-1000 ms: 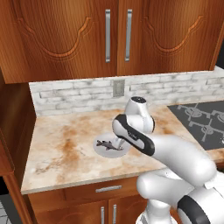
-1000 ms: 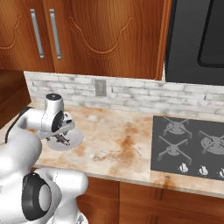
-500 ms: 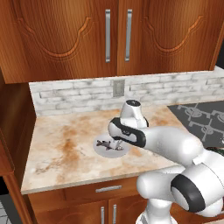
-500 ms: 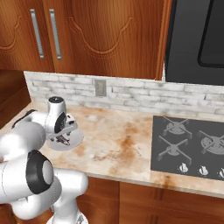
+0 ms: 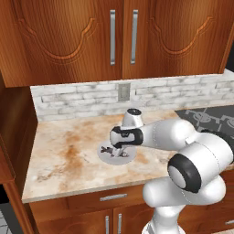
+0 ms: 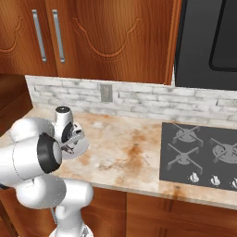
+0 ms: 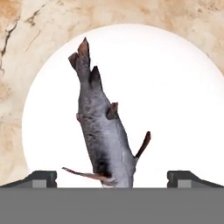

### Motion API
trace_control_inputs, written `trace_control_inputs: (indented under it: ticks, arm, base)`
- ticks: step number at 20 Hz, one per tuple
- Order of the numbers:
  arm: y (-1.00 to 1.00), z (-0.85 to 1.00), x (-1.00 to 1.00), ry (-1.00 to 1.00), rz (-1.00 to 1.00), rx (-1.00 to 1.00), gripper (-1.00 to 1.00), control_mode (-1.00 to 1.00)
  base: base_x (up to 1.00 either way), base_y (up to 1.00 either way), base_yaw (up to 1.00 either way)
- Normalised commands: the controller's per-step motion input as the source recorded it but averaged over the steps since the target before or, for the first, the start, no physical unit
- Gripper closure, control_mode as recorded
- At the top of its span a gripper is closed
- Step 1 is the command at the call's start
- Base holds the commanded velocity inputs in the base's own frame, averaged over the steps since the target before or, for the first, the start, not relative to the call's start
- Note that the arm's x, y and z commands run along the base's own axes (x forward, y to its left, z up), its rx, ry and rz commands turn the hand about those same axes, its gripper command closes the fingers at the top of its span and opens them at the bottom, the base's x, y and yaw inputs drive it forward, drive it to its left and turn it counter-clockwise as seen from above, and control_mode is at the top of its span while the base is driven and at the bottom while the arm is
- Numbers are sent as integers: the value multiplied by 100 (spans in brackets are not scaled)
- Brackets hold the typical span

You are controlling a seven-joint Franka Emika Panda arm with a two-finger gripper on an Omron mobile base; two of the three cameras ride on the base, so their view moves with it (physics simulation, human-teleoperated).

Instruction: Place the fish on the rack of the oven, and slide the rack back inside. Close the oven door.

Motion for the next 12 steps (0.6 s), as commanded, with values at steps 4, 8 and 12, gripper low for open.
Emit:
trace_control_inputs:
  ticks: [4, 8, 12]
  arm:
    - [14, -34, 22, 0, 0, -3, -100, -100]
    - [21, -32, 17, 0, 0, -4, -100, -100]
    - [15, -30, 5, 0, 0, -4, 100, -100]
  base:
    - [0, 0, 0]
    - [0, 0, 0]
    - [0, 0, 0]
